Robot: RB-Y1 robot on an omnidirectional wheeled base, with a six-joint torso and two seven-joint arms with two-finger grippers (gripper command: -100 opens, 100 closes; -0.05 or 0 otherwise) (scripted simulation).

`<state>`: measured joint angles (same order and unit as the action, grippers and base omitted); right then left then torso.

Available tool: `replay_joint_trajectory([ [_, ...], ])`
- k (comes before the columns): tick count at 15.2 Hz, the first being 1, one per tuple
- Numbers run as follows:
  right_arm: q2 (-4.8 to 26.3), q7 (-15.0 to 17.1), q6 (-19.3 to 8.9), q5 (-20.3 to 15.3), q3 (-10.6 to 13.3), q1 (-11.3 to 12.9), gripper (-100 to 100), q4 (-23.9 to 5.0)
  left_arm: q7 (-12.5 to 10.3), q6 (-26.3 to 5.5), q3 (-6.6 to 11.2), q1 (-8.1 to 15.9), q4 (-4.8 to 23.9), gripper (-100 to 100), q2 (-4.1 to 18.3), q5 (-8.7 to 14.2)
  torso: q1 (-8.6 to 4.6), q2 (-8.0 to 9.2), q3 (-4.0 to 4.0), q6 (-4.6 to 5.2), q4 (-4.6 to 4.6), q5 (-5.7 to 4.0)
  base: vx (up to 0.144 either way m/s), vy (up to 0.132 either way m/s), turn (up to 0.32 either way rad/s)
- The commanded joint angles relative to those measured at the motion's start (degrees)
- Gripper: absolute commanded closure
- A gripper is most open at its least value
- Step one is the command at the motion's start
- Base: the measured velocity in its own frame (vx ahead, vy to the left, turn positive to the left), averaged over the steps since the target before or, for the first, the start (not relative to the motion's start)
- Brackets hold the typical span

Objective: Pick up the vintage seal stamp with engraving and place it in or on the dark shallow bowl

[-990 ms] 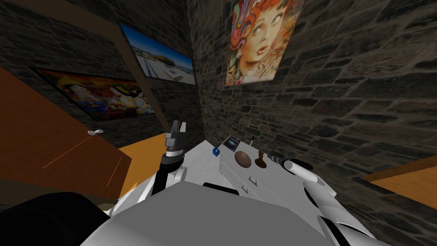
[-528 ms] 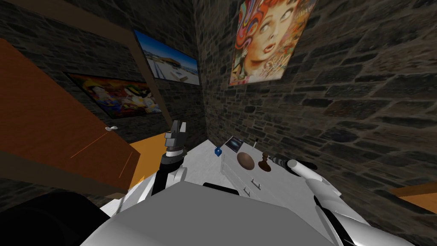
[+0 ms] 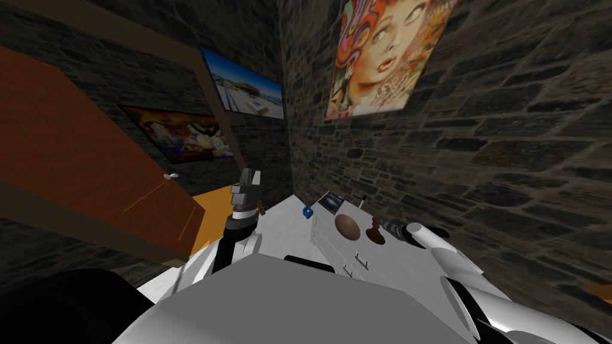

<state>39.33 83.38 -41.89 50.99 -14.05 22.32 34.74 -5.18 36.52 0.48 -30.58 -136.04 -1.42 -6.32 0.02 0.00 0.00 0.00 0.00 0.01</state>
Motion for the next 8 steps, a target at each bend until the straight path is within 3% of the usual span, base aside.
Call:
replay_joint_trajectory([
  [1,0.31,0.98,-1.18,0.90,-0.21,0.67,-100,-1.61,0.00,0.00,0.00,0.00,0.00,0,0.00,0.00,0.00,0.00,0.00,0.00,0.00,0.00,-0.002,0.002,0.090],
  [2,0.72,2.42,-2.69,1.99,-0.45,1.57,-100,-3.52,0.00,0.00,0.00,0.00,0.00,0,0.00,0.00,0.00,0.00,0.00,0.00,0.00,0.00,-0.002,0.002,0.132],
  [5,1.06,3.68,-4.01,2.94,-0.66,2.35,-100,-5.19,0.00,0.00,0.00,0.00,0.00,0,0.00,0.00,0.00,0.00,0.00,0.00,0.00,0.00,-0.001,0.001,0.085],
  [8,1.72,6.28,-6.75,4.89,-1.08,3.92,-100,-8.68,0.00,0.00,0.00,0.00,0.00,0,0.00,0.00,0.01,0.00,0.00,0.00,0.00,0.00,-0.002,0.002,0.090],
])
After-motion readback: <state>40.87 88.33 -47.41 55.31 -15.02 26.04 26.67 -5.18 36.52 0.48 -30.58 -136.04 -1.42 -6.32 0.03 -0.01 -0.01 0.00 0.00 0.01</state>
